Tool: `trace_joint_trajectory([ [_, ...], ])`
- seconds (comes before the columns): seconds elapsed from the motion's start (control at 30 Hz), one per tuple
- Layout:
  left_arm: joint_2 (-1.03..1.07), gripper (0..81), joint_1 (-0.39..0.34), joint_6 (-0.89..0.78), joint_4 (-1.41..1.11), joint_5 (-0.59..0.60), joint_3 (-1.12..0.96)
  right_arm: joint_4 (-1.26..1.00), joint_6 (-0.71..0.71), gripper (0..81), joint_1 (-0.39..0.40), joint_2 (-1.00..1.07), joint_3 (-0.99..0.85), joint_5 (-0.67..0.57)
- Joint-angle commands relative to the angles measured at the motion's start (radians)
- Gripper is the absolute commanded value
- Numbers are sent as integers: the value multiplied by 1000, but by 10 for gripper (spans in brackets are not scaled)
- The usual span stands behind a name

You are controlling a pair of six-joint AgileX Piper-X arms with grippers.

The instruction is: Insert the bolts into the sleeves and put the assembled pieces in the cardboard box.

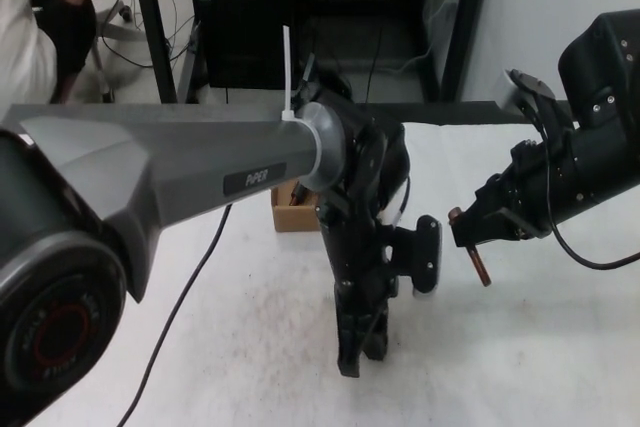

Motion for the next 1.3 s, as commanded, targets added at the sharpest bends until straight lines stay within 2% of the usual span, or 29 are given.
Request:
trace_joint_trajectory([
  [0.0,-15,1,-1,-71,-2,-58,-4,0,12,8,-12,-17,-1,-1],
  [0.1,-58,1,5,-163,-75,-166,-4,5,49,8,-35,-17,-1,-5],
  [0.17,-99,1,14,-249,-162,-195,-4,8,53,8,-54,-17,-1,-8],
  [0.27,-183,1,29,-431,-330,-198,-4,21,76,8,-86,-17,-1,-22],
  [0.4,-311,1,63,-728,-554,-194,-4,26,116,8,-129,-17,-1,-133],
  [0.47,-370,1,87,-867,-627,-193,-4,17,141,8,-144,-20,-1,-187],
  [0.53,-433,1,121,-991,-646,-181,0,3,157,8,-150,-29,-1,-191],
  [0.6,-483,1,158,-1098,-624,-135,1,-24,158,8,-150,-53,-1,-194],
  [0.7,-548,1,218,-1199,-550,33,6,-96,186,8,-147,-103,-1,-259],
  [0.87,-673,1,261,-1197,-548,348,131,-293,359,8,-147,-187,-1,-378],
  [0.97,-756,1,261,-1186,-559,403,250,-417,473,8,-147,-226,-1,-391],
  [1.1,-872,1,261,-1224,-699,428,462,-548,606,8,-145,-275,-1,-396],
  [1.27,-998,1,274,-1374,-991,422,752,-602,597,8,-73,-317,-1,-486],
])
